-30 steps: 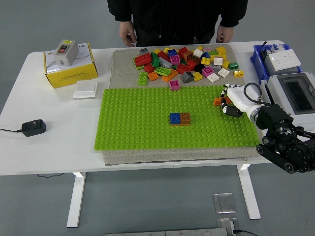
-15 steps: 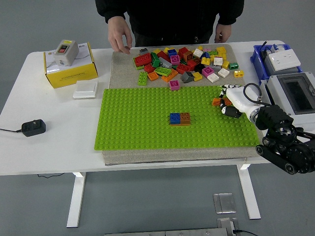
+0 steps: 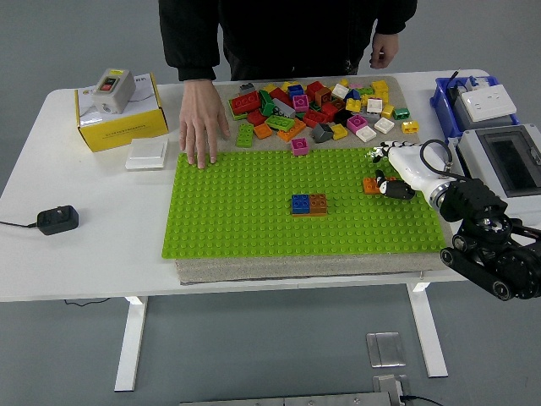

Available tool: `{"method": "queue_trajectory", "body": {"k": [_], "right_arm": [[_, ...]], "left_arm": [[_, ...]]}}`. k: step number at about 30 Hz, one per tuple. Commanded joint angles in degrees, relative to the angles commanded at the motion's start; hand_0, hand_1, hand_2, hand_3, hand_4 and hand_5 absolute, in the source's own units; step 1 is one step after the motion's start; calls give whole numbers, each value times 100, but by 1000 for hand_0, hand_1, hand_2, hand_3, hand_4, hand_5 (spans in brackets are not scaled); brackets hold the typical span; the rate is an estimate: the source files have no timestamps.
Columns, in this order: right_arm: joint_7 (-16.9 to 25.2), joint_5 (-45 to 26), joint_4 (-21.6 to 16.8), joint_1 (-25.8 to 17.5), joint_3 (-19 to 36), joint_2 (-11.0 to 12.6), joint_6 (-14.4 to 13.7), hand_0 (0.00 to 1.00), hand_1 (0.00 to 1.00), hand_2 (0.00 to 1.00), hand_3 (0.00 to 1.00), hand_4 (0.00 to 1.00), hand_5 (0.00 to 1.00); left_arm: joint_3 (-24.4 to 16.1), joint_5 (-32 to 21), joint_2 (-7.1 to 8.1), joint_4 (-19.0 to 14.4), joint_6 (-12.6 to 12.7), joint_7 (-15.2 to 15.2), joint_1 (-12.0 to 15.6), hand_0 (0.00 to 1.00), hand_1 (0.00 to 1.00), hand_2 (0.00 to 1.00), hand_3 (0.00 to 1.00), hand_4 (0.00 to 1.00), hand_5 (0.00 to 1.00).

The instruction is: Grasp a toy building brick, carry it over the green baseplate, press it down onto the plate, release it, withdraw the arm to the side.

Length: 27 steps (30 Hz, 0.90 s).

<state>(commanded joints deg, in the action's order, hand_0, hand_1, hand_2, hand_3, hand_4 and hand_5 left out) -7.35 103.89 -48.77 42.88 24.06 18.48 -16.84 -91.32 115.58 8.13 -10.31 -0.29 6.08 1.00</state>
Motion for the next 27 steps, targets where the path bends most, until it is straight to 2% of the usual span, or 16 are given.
{"method": "queue_trajectory", "body": {"k": [13,14,19,20,27], "right_arm": [[-249,217,-348,-137,-80,188,187,807,931,979,825,452,428],[-271,251,-367,-149,-91,191,198,823,947,998,836,555,453],[-337,379,-450,-182,-104,212,229,823,947,998,836,555,453],[-344,397,-458,-187,-101,216,233,833,960,998,835,624,453],[-370,442,-491,-212,-106,249,251,842,966,998,836,644,443]], "left_arm": [[-18,25,-7,0,0,-1,6,635,605,577,705,465,577],[-15,23,-8,0,1,-1,6,635,604,577,704,464,577],[5,8,-8,0,7,-7,2,635,604,577,704,464,577],[1,12,-9,0,7,-8,2,635,605,577,703,461,576],[-46,58,-13,0,8,-6,0,635,605,576,701,459,576]]}}
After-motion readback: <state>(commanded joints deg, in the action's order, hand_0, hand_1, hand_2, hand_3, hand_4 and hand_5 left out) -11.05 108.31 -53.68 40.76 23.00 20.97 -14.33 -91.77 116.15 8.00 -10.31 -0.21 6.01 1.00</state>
